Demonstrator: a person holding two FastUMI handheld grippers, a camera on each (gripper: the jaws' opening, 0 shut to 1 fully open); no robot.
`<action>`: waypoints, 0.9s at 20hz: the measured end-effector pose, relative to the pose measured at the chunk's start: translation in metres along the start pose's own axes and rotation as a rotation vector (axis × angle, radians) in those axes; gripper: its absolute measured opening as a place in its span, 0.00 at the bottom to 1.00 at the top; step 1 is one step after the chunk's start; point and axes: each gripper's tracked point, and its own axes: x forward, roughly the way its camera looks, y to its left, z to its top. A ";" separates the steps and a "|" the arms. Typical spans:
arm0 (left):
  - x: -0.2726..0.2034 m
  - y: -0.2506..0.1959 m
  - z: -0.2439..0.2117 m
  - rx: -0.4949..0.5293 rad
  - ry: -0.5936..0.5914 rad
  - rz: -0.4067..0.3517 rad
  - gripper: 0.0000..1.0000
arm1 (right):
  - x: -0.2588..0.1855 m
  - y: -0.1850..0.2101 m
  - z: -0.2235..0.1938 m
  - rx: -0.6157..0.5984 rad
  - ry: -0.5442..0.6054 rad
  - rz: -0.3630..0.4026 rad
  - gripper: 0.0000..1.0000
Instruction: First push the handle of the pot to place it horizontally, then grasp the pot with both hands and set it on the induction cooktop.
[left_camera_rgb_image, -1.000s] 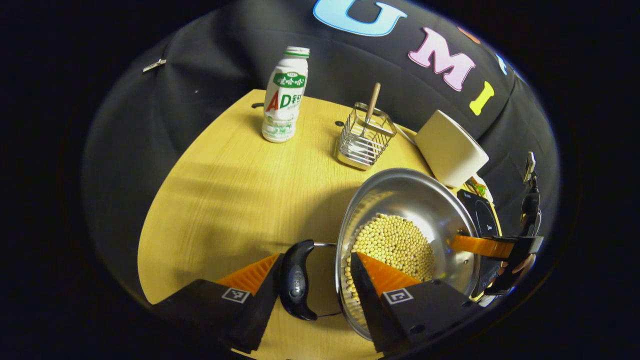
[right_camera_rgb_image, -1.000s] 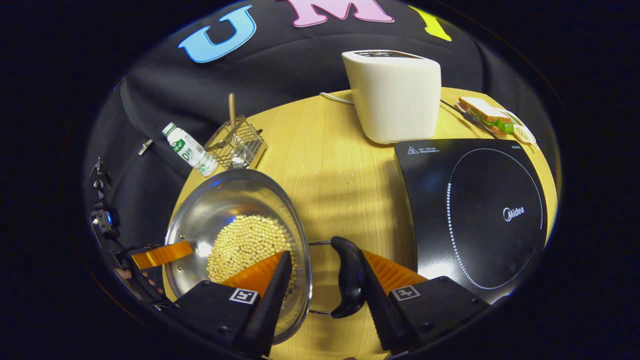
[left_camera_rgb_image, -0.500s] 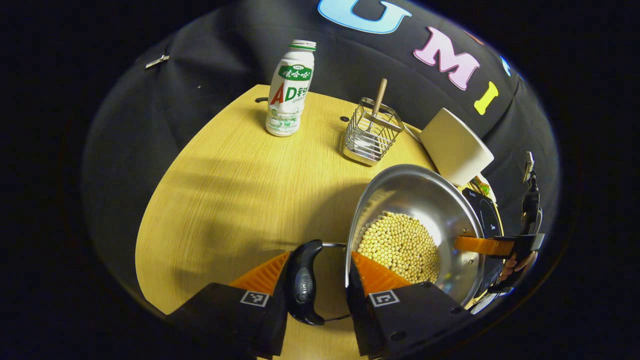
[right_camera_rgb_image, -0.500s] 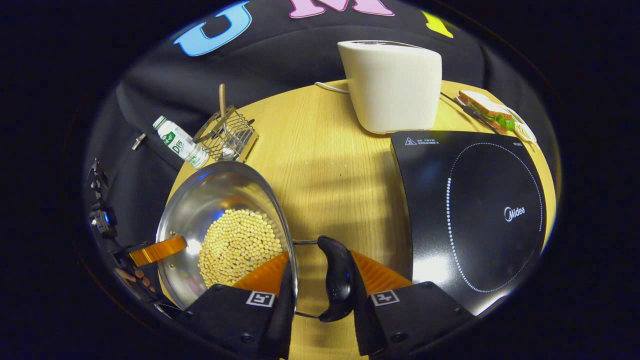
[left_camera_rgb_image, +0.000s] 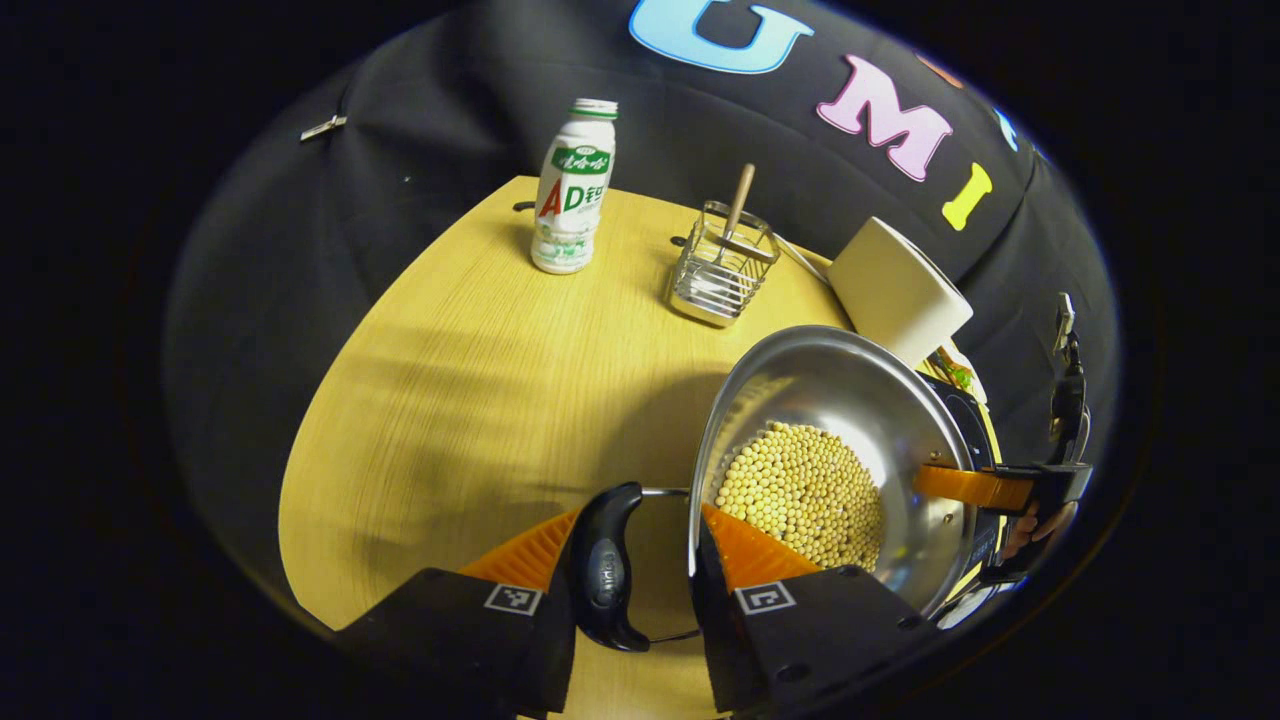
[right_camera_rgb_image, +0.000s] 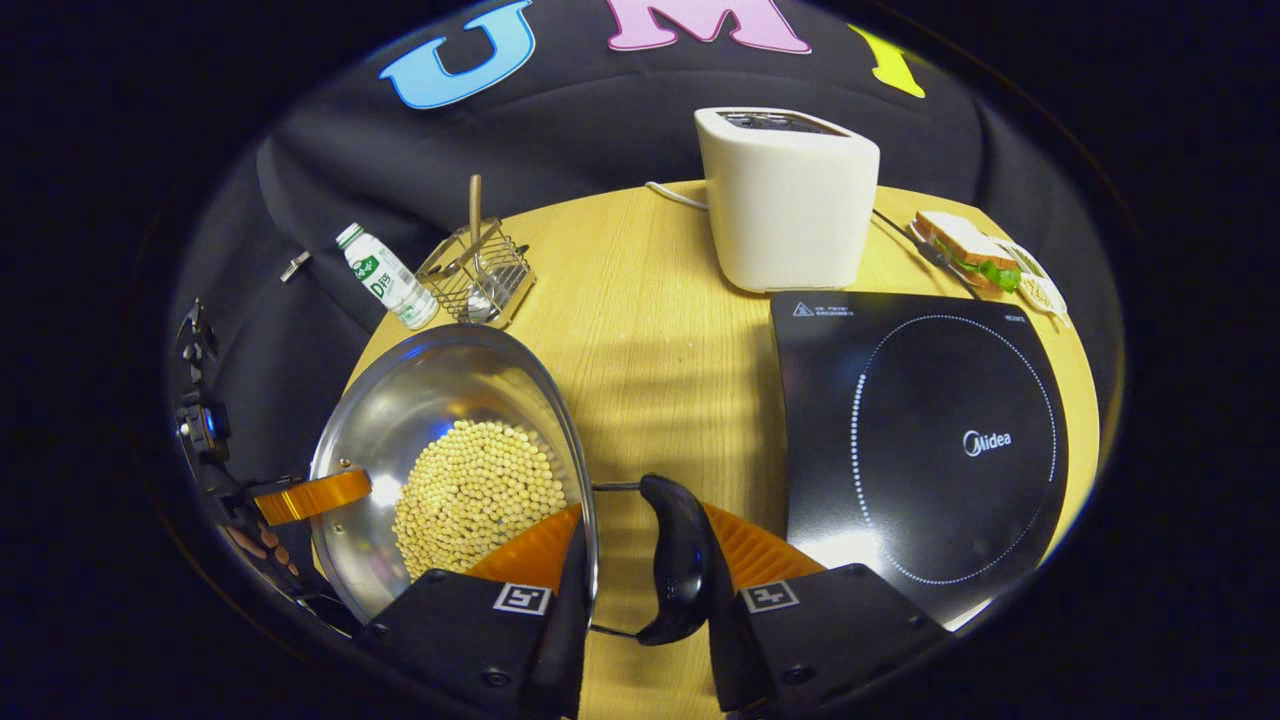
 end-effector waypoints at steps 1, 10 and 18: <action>-0.005 -0.006 0.002 0.006 -0.002 -0.001 0.55 | -0.008 -0.003 0.002 0.004 -0.005 -0.001 0.54; -0.021 -0.113 0.009 0.066 -0.007 -0.047 0.55 | -0.079 -0.088 0.018 0.062 -0.051 -0.037 0.49; -0.001 -0.227 0.021 0.129 -0.005 -0.089 0.55 | -0.117 -0.190 0.040 0.122 -0.093 -0.069 0.58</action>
